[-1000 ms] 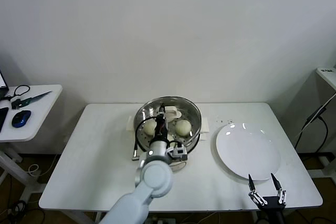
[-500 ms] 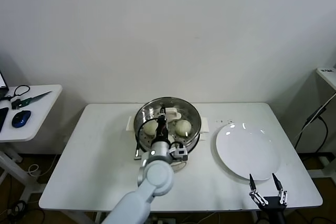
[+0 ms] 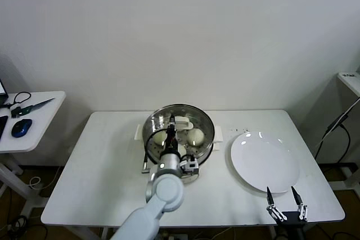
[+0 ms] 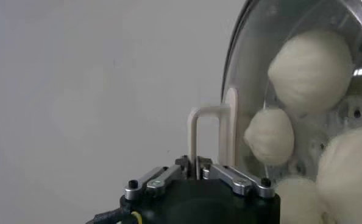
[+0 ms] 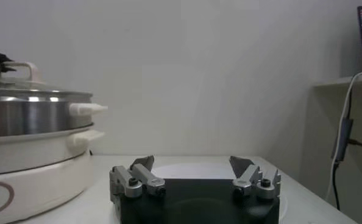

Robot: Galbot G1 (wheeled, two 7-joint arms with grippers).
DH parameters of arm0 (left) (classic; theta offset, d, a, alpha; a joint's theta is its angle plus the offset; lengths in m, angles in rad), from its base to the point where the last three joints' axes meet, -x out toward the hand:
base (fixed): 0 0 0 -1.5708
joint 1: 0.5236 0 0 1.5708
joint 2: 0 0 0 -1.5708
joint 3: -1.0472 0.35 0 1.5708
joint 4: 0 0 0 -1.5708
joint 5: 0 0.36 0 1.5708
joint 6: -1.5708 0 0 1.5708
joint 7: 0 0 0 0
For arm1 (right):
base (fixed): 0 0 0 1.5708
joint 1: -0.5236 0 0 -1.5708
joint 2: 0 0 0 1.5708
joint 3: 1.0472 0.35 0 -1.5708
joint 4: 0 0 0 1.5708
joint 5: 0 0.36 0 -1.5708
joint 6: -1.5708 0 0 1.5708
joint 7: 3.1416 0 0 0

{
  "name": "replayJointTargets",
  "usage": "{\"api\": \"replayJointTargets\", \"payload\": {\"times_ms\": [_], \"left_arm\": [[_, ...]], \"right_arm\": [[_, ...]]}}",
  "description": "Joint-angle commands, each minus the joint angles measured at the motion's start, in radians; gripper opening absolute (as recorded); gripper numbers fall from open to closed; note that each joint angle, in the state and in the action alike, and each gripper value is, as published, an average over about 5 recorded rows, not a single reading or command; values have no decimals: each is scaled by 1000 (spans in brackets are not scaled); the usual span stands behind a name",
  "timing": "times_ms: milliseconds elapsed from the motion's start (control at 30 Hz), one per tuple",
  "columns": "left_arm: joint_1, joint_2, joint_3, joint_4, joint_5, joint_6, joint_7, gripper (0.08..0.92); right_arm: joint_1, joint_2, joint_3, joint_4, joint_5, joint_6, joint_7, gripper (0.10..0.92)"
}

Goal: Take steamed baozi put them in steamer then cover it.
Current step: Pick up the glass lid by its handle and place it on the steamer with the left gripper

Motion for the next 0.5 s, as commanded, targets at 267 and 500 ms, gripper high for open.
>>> {"api": "replayJointTargets", "payload": {"times_ms": [267,500], "left_arm": [[10,8,9,-44,-42,2,11,433],[9,52,46,-219,-279,17,-19,641]], "right_arm": [[-6,-10,-2,43,27,-47,36,823],[-3,-36,-11,73,27,-85,49,823]]}}
